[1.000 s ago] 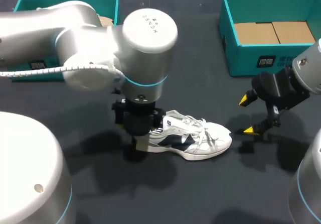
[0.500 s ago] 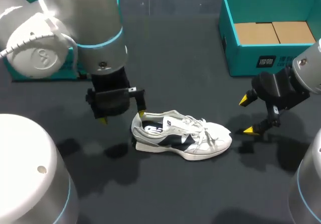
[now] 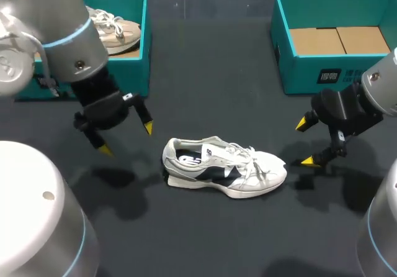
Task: Take the shoe out of the shoebox, open the shoe tongue, remove and reinsert the insole, then place the shoe into the shoebox
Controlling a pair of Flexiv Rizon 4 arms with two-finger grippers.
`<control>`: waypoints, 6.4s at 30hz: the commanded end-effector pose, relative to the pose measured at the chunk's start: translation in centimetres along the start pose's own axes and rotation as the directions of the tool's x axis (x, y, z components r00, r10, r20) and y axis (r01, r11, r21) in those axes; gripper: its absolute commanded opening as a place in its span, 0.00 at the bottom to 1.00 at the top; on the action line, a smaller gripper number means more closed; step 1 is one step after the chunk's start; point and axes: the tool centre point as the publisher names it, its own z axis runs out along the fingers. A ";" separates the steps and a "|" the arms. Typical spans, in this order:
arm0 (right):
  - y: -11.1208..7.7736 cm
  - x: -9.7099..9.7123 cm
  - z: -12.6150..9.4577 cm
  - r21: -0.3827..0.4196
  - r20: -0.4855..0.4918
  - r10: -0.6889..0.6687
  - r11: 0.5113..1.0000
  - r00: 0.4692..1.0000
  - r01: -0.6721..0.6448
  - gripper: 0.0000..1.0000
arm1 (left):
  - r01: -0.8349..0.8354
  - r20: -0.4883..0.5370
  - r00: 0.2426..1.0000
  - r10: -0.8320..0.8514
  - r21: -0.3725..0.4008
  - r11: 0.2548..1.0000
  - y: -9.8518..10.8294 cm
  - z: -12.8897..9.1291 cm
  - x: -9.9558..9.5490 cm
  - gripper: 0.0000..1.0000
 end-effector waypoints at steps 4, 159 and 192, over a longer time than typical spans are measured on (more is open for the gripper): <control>0.0 0.1 0.0 0.002 0.002 0.000 1.000 1.000 0.000 1.00 | 0.167 0.253 0.945 -0.207 0.173 0.971 0.6 0.0 0.7 1.00; 0.0 0.1 0.0 0.002 0.002 0.000 1.000 1.000 0.000 1.00 | 0.454 0.006 0.532 -0.847 0.843 0.290 0.4 15.8 -6.7 1.00; 0.0 0.1 0.0 0.002 0.002 0.000 1.000 1.000 0.000 1.00 | 0.438 -0.014 0.573 -0.819 0.850 0.292 -1.6 17.9 -10.2 1.00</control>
